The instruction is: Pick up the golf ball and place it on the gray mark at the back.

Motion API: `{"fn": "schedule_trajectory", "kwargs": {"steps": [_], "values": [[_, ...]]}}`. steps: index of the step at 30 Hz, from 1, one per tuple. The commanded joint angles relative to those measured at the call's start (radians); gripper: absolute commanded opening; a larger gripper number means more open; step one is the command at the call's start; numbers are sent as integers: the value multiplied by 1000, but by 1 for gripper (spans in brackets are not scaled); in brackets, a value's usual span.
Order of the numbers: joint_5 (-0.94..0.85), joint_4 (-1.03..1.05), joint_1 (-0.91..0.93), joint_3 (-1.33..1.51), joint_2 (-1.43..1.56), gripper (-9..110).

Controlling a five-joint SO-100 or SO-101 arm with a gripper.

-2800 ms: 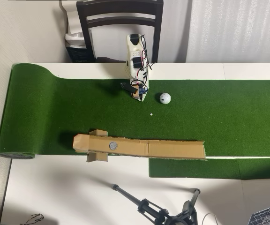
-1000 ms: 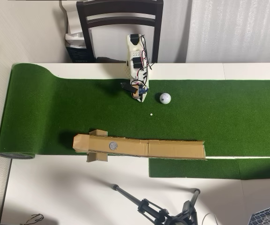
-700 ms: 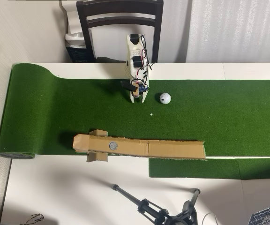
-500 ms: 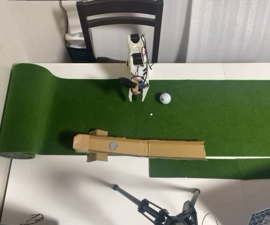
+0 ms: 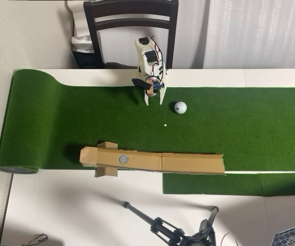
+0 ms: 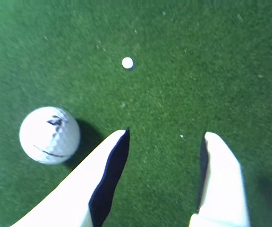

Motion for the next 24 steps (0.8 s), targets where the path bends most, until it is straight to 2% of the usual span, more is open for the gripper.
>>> {"fn": "schedule_trajectory", "kwargs": {"steps": [1, 7, 13, 24], "values": [[12, 20, -3, -166, 95, 26], [15, 0, -8, -184, 95, 26], [43, -5, -118, -132, 94, 26], [46, -213, -163, -3, 48, 26]]}}
